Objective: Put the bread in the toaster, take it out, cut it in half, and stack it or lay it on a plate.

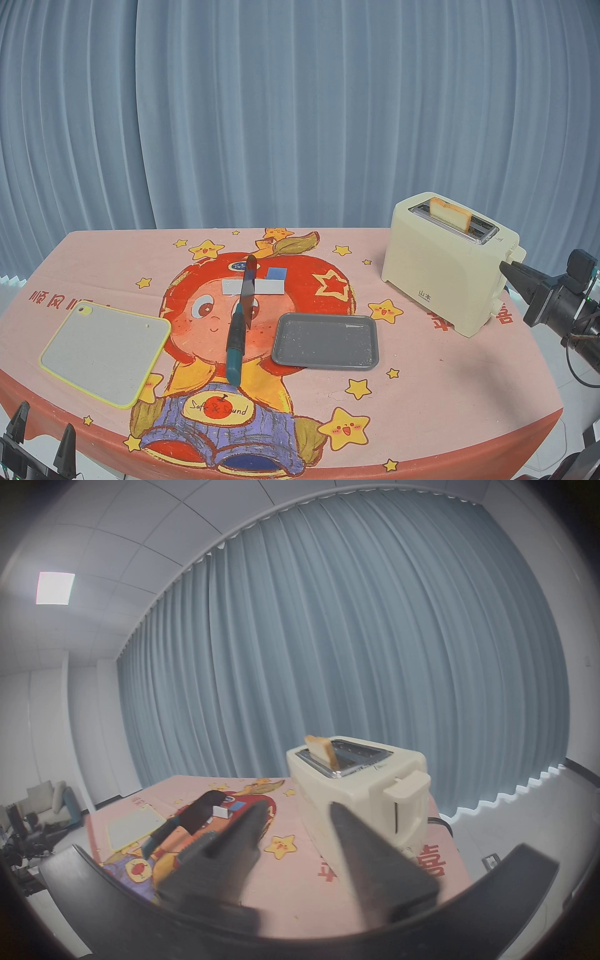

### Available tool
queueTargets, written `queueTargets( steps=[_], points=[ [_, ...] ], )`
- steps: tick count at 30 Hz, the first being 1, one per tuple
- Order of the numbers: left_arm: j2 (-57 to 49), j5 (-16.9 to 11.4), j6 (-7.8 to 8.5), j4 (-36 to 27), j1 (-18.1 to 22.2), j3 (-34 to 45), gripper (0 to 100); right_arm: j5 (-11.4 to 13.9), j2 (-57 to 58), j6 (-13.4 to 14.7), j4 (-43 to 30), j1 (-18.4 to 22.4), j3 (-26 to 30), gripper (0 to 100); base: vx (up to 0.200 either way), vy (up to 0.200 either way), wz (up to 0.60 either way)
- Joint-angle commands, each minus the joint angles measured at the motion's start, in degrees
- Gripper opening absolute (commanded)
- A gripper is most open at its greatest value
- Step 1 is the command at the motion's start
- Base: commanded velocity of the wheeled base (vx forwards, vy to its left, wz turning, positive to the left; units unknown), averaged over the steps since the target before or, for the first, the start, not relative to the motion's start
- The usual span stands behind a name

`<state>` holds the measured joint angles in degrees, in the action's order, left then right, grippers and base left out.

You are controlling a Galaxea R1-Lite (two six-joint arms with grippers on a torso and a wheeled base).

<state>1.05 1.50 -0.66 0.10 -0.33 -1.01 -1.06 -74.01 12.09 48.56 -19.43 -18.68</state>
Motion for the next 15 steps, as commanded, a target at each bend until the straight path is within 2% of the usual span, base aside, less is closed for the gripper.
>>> queueTargets(
  steps=[1,2,3,7,10,12,13,14,15],
  points=[
    [0.1,0.2,-0.04,0.0,0.0,1.0,100,3.3,3.9,0.3,0.2,0.3,-0.6,100,0.0,0.0,0.0],
    [0.1,-0.1,0.04,0.0,0.1,1.0,100,6.1,4.9,0.5,0.0,1.0,-1.1,100,0.0,0.0,0.0],
    [0.1,0.0,-0.04,0.0,0.1,1.0,100,7.7,6.0,0.5,-0.3,2.0,-1.2,100,0.0,0.0,0.0],
    [0.1,-0.1,0.04,0.1,0.1,1.0,100,8.7,8.4,0.4,-0.7,4.8,-1.5,100,0.0,0.0,0.0],
    [0.1,0.0,0.04,0.1,0.1,1.0,100,10.4,9.0,0.2,-2.9,9.9,-4.1,100,0.0,0.0,0.0],
    [0.1,0.0,0.04,0.1,0.1,1.0,100,10.9,9.1,0.0,-3.8,11.0,-4.6,100,0.0,0.0,0.0],
    [0.1,0.0,0.04,0.1,0.1,1.0,100,13.0,9.2,-0.3,-5.9,13.6,-6.2,100,0.0,0.0,0.0],
    [0.1,-0.1,0.04,0.0,0.1,1.0,100,13.0,9.2,-0.3,-5.9,13.6,-6.2,100,0.0,0.0,0.0],
    [0.1,0.0,0.04,0.1,0.1,1.0,100,15.5,9.8,-0.3,-7.6,16.2,-8.0,100,0.0,0.0,0.0]
  ],
)
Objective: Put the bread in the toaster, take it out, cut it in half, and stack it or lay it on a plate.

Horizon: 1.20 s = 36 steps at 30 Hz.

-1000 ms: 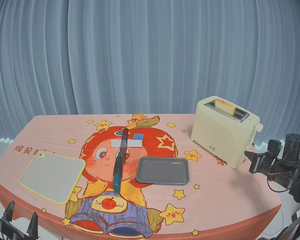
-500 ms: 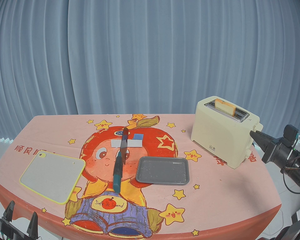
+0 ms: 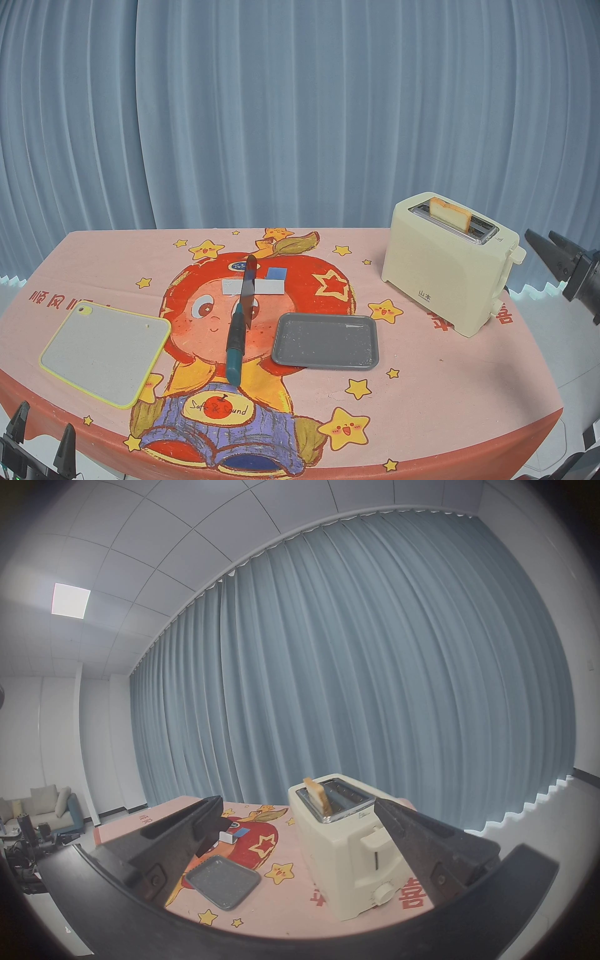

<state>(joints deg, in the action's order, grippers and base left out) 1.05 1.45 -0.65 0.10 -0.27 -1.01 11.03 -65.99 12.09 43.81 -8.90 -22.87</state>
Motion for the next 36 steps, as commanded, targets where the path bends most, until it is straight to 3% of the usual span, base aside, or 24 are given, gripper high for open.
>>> queueTargets(
  steps=[1,6,13,26,33,36],
  points=[
    [0.1,0.0,0.03,0.0,0.0,1.0,100,4.4,1.8,-0.3,-3.6,7.0,-4.8,100,0.0,0.0,0.0],
    [0.1,0.0,0.03,0.1,0.0,1.0,100,5.3,1.7,-0.7,-4.3,10.1,-6.4,100,0.0,0.0,0.0],
    [0.1,0.0,-0.06,0.1,0.0,1.0,100,5.8,1.7,-4.8,-4.9,11.0,-6.8,100,0.0,0.0,0.0],
    [0.1,0.0,-0.06,0.0,0.0,1.0,100,6.0,4.2,-7.8,-25.1,10.3,-14.2,100,0.0,0.0,0.0],
    [0.1,0.0,0.03,0.1,0.0,1.0,100,6.4,4.6,-8.4,-26.8,10.0,-13.9,100,0.0,0.0,0.0],
    [0.1,0.0,-0.06,0.0,0.0,1.0,100,6.4,4.9,-10.1,-26.8,9.3,-14.0,100,0.0,0.0,0.0]
  ],
)
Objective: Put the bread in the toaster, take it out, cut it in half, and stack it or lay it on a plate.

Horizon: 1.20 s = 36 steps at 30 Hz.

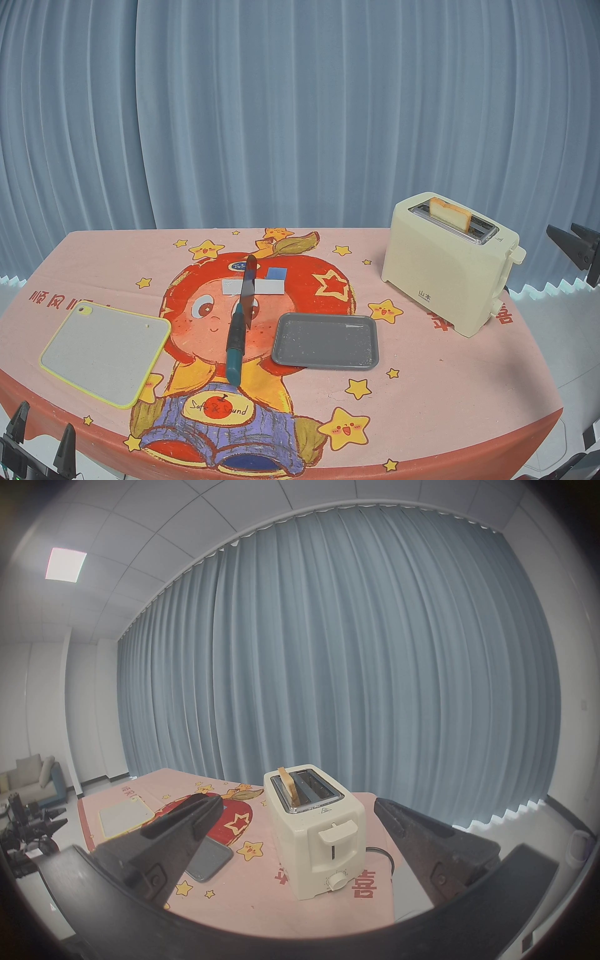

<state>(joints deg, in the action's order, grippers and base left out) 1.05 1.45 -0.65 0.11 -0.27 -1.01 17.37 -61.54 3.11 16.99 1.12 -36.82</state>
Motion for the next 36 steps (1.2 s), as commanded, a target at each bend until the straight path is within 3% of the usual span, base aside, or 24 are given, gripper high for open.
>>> queueTargets(
  steps=[1,10,19,36],
  points=[
    [0.1,0.0,0.03,0.1,0.0,1.0,100,-0.1,0.5,-1.2,0.1,-1.0,-0.2,100,0.0,0.0,0.0],
    [0.1,0.0,-0.06,0.1,0.0,1.0,100,-0.5,-0.5,-1.5,0.0,-1.7,-0.6,100,0.0,0.0,0.0],
    [0.1,0.0,-0.06,0.1,0.0,1.0,100,-0.1,-6.2,-5.0,0.6,-1.6,-0.5,100,0.0,0.0,0.0],
    [0.0,0.0,-0.06,0.0,0.0,1.0,100,-0.4,-10.7,-6.1,0.2,-4.9,-1.0,100,0.0,0.0,0.0]
  ],
)
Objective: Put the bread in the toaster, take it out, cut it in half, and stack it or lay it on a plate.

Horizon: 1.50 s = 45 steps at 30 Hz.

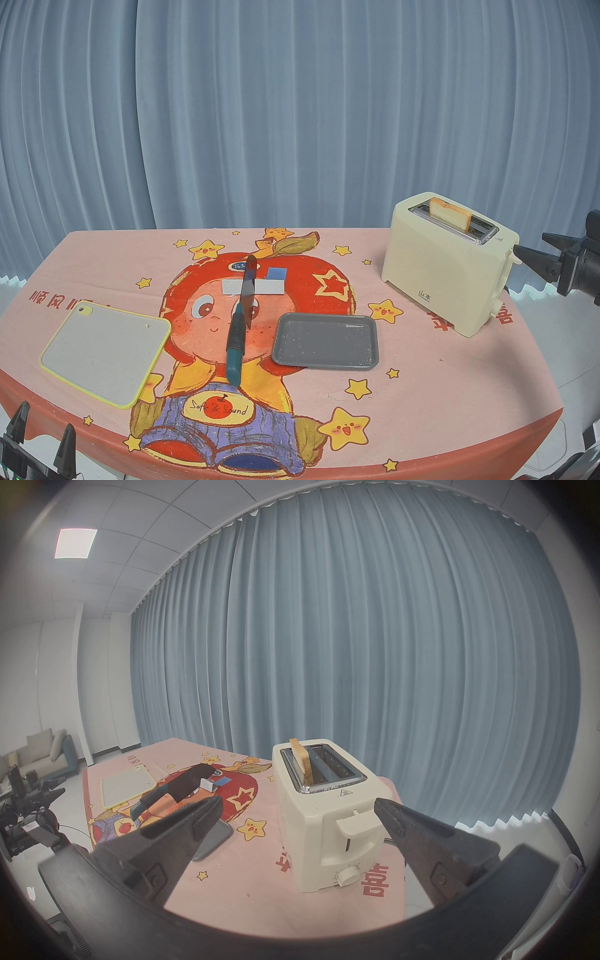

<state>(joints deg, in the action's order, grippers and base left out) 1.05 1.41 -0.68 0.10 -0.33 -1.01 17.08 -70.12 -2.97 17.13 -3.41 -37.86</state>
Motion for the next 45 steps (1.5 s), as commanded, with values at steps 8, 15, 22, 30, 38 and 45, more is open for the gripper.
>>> queueTargets(
  steps=[8,15,22,30,38,45],
  points=[
    [0.0,0.1,-0.02,0.0,0.1,1.0,100,-0.1,-5.3,-2.7,0.8,-0.9,-2.0,100,0.0,0.0,0.0],
    [0.0,0.0,-0.02,0.0,0.1,1.0,100,-0.1,-11.3,-3.2,0.9,-4.1,-7.4,100,0.0,0.0,0.0],
    [0.0,0.1,-0.02,0.0,0.1,1.0,100,-0.3,-16.6,-3.2,1.0,-5.5,-11.3,100,0.0,0.0,0.0],
    [0.0,0.0,-0.02,0.0,0.1,1.0,100,-1.6,-22.5,-3.2,1.1,-5.6,-16.6,100,0.0,0.0,0.0],
    [0.0,0.0,-0.02,0.0,0.1,1.0,100,-4.1,-27.7,-3.3,5.1,-6.7,-18.6,100,0.0,0.0,0.0],
    [0.0,0.0,-0.02,0.0,0.1,1.0,100,-4.9,-28.8,-3.4,6.8,-7.1,-18.9,100,0.0,0.0,0.0]
  ],
)
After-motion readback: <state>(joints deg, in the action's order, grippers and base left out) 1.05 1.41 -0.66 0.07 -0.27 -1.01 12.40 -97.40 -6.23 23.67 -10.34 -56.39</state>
